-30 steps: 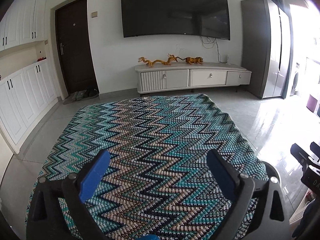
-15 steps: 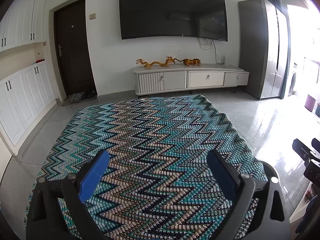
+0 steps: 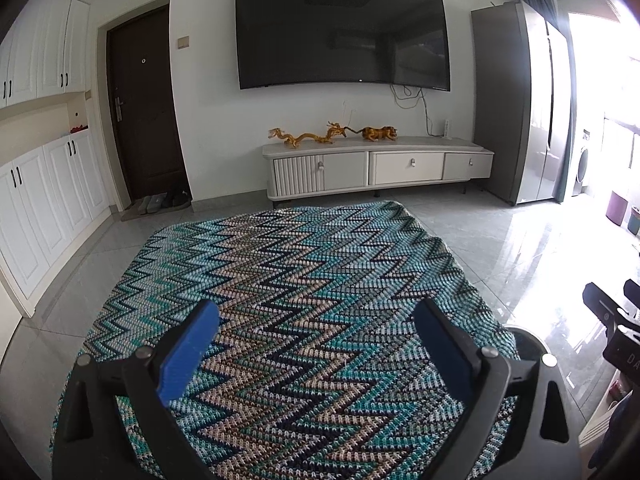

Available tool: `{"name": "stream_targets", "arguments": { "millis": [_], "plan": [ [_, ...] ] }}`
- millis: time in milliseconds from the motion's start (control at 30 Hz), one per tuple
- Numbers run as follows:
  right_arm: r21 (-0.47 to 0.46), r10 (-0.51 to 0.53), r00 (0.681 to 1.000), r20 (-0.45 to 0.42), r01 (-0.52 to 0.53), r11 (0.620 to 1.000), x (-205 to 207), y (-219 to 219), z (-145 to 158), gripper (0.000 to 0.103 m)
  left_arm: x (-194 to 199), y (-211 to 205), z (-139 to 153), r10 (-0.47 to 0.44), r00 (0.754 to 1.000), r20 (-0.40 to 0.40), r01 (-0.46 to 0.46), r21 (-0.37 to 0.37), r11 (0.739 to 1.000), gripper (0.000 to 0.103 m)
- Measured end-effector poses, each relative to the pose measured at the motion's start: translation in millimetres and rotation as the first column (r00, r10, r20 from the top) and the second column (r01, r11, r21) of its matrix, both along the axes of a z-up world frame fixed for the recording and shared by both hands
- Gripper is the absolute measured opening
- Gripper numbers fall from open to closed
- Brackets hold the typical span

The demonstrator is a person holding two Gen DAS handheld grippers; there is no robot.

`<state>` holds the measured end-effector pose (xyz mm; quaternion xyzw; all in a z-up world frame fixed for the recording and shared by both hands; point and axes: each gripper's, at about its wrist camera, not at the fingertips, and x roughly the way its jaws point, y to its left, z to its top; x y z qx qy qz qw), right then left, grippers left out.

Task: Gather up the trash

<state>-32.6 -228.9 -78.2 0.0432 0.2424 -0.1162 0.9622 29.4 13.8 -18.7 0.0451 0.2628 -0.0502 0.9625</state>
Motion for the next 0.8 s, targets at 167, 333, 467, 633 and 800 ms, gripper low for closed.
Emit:
{"name": "stream_targets", "arguments": {
  "millis": [167, 333, 467, 633, 800],
  "plan": [
    [-0.003, 0.003, 1.000, 0.006, -0.003, 1.000, -1.0, 0.0, 1.6, 0.103, -1.5, -3.1, 2.1, -0.005, 1.000, 0.000, 0.005, 0.007, 1.000, 0.099],
    [-0.004, -0.001, 1.000, 0.007, 0.001, 1.000, -1.7, 0.1, 2.1, 0.103, -3.6, -4.5, 3.2, -0.010, 1.000, 0.004, 0.010, 0.012, 1.000, 0.099],
    [-0.008, -0.005, 1.000, 0.013, 0.005, 1.000, -2.9, -0.2, 3.7, 0.103, -4.1, -4.7, 3.7, -0.016, 1.000, 0.003, 0.016, 0.009, 1.000, 0.099],
    [-0.012, -0.005, 1.000, 0.014, 0.005, 1.000, -2.8, 0.3, 4.4, 0.103, -3.5, -4.1, 2.4, -0.024, 1.000, -0.009, 0.024, 0.000, 1.000, 0.099],
    [-0.016, -0.007, 1.000, 0.021, 0.008, 1.000, -3.8, 0.1, 6.4, 0.103, -3.4, -4.2, 2.1, -0.028, 1.000, -0.013, 0.028, -0.005, 1.000, 0.099]
  ]
}}
